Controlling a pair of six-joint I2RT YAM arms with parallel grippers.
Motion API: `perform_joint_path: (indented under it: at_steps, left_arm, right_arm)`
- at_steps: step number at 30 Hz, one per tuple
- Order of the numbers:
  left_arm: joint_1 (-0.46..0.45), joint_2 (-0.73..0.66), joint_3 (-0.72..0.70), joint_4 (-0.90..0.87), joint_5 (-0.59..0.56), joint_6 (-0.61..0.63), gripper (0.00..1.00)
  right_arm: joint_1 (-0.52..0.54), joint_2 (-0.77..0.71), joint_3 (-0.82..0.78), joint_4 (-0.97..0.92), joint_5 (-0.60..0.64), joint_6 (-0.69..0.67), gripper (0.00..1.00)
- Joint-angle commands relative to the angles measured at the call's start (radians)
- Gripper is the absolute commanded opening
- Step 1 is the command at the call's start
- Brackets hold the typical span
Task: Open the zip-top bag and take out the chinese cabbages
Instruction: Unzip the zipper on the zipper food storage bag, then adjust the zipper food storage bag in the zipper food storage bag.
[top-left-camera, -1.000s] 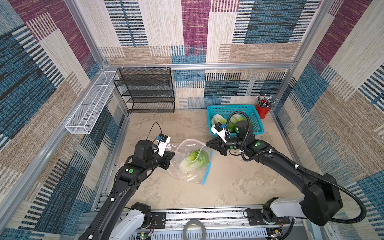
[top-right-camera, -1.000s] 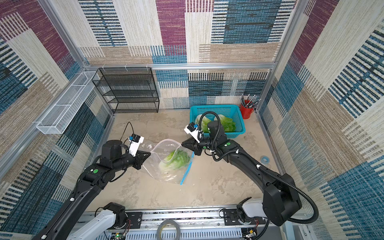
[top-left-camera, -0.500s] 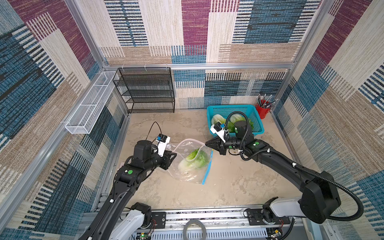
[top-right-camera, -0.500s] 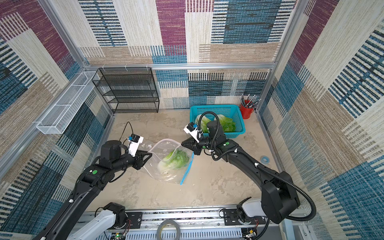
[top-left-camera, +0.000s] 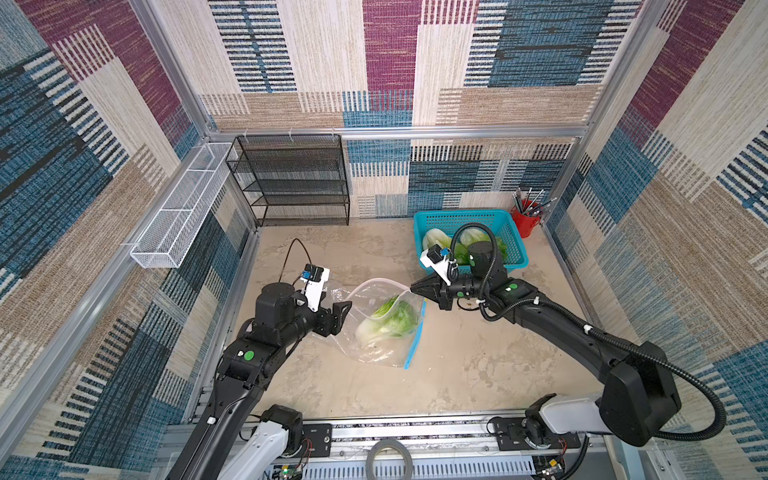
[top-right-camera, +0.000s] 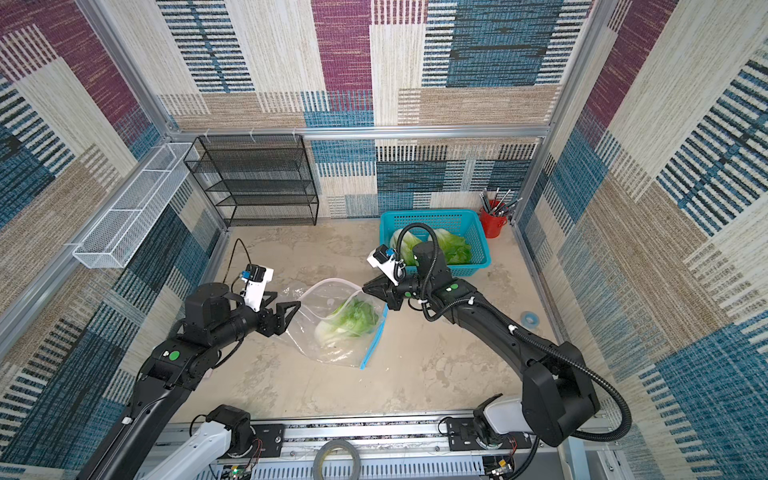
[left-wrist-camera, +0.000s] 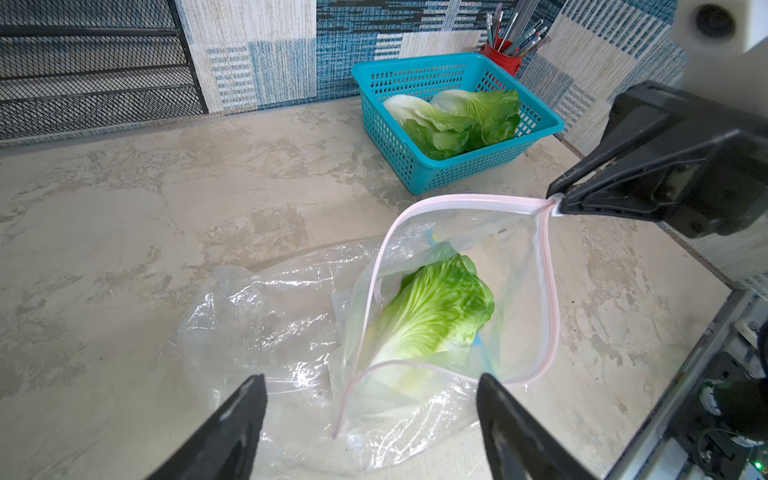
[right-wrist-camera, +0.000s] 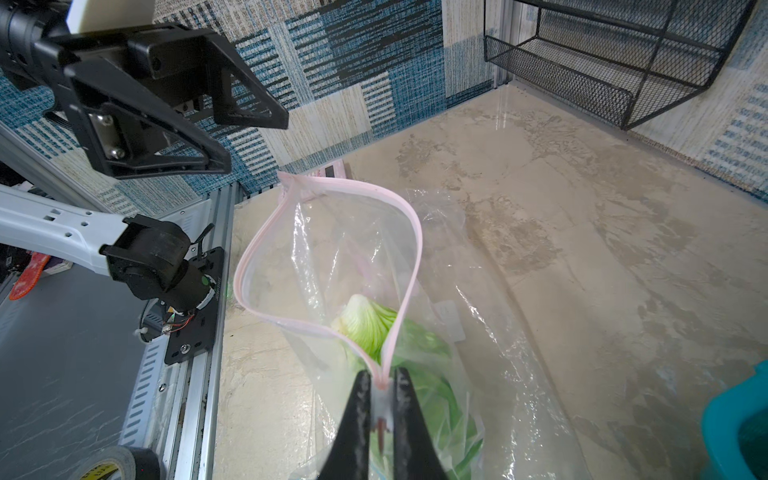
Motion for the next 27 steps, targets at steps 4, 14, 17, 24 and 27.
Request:
perform_joint_path:
  at_steps: [4,14,17,24,27]
  left_arm:
    - [0.001,0.058,0.071,-0.003,0.039,0.037,0.85]
    - [0.0,0.388,0.354,-0.211,0.125,0.15,0.76]
    - [-0.001,0.446,0.385,-0.228,0.138,0.157,0.69]
    - [-0.002,0.526,0.4,-0.226,0.13,0.176,0.66]
    - [-0.003,0.553,0.404,-0.221,0.133,0.174,0.65]
  right_arm:
    - [0.0,0.007,0.005,0.005,-0.022,-0.024,0.0]
    - [0.001,0.002,0.002,-0.013,-0.047,-0.056,0.0]
    - [0.001,-0.001,0.0,-0.017,-0.051,-0.062,0.0]
    - [0.0,-0.006,-0.003,-0.028,-0.051,-0.069,0.0]
    - [0.0,-0.002,-0.003,-0.027,-0.051,-0.069,0.0]
